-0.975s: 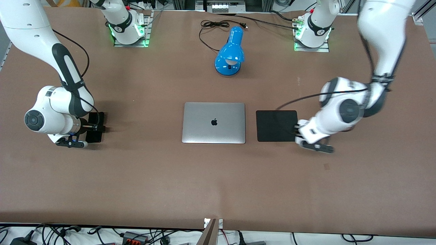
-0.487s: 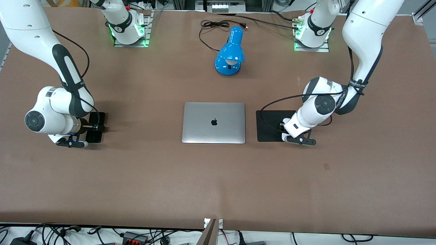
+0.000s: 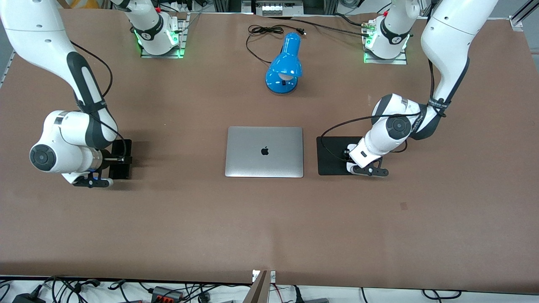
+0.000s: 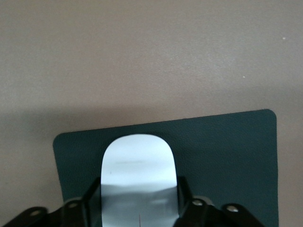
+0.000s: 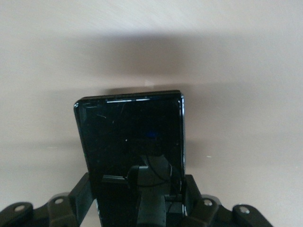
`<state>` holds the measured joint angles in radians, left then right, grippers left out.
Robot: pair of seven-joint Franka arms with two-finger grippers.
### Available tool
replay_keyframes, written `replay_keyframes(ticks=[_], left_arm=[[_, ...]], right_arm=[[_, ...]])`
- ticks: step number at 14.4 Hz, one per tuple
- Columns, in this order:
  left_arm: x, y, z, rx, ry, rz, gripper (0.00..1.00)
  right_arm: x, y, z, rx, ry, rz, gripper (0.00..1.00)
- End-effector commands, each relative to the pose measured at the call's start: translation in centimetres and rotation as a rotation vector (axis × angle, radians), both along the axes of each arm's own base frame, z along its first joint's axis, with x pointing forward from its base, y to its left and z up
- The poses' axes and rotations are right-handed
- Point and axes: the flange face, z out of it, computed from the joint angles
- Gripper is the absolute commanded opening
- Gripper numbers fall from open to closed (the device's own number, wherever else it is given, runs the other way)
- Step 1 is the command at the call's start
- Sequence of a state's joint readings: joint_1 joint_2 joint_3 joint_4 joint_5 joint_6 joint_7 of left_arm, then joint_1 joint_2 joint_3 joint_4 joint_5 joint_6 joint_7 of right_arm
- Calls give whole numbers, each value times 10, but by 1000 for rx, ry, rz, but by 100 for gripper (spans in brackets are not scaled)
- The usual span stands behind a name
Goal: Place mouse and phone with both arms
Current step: 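Carry the mouse onto the black pad with the left gripper, then release the mouse and raise the left gripper while the right gripper carries the phone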
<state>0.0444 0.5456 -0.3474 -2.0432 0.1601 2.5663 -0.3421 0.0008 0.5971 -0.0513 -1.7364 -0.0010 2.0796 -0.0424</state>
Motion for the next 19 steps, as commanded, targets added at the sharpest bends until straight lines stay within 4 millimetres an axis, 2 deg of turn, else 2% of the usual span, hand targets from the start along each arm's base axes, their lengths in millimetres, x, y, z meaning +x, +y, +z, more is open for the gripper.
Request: replay_keyframes(ticks=[1,3,6,8,11,12,14,15,16,17,19], left_arm=[[4,4,8,14,-21,28,100],[11,8,23,33,-8,32,100],[47,20,80,97,61,46,100],[73,29,131,160,82,-3,100],[98,49,207,171,81,-91,100],[103,58,242,169,86,-130,100],[103,74,293,182,116,-149,100],[98,79,311,190,136,-141,100],[92,89,339,188,128,-125,100],[88,107,356,180,128,-104,100],[72,125,378,160,160,-87,100]], right_arm=[[6,52,18,-3,-2,19,31],[3,102,18,3,-4,8,31],[-4,155,15,89,1,-30,31],[-12,192,14,109,8,-37,31],[-24,233,7,80,-15,-77,32],[-27,242,6,73,-26,-92,32],[-34,261,-2,61,-26,-112,32],[-36,268,-7,56,-30,-119,32],[-40,278,-16,51,-34,-124,32],[-45,282,-25,45,-35,-118,33],[-55,292,-35,39,-47,-93,34]])
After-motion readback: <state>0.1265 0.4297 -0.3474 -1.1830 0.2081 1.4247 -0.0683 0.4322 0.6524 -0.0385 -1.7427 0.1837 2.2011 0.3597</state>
